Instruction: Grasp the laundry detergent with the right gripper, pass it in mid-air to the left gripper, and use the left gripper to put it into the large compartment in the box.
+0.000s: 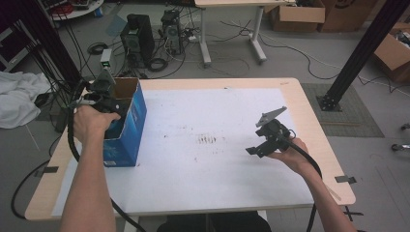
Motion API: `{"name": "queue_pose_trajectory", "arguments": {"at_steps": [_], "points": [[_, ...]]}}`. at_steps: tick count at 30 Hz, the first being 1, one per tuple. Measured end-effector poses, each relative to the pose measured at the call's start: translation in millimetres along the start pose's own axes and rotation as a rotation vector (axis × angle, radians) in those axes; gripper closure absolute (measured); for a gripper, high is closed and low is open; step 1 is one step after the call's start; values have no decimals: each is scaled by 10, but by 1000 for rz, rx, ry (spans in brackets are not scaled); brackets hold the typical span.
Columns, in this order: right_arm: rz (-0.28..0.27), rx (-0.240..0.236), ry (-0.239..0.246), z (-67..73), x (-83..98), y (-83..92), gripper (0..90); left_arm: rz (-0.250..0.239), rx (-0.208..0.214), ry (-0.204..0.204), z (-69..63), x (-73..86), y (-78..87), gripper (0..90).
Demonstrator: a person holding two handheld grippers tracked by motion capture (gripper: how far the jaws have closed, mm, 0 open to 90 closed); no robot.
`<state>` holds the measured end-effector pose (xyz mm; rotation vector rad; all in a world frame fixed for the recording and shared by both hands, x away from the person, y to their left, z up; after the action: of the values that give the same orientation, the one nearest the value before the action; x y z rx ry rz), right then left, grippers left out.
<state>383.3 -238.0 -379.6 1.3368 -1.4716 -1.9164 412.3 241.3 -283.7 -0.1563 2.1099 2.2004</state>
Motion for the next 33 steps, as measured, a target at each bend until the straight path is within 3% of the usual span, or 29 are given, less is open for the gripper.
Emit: {"name": "queue_pose_trajectory", "arguments": {"at_steps": [16,33], "points": [[5,-4,4,17,-7,-11,174,3,-28,-19,-37,-19,51,316],[13,0,11,42,-29,-23,174,-19,-28,-32,-43,-29,184,293]]}}
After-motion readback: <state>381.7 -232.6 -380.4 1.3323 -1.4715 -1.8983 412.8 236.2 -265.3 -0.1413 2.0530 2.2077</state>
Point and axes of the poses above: each handheld gripper's, and its own axes: y roughly backward along the jaws, x roughly out of its underside, z roughly to its left, the point moved 1 cm from there along -y, roughly forward along the jaws, and after that the axes turned 9 degrees about z, right-handed, at the moved point
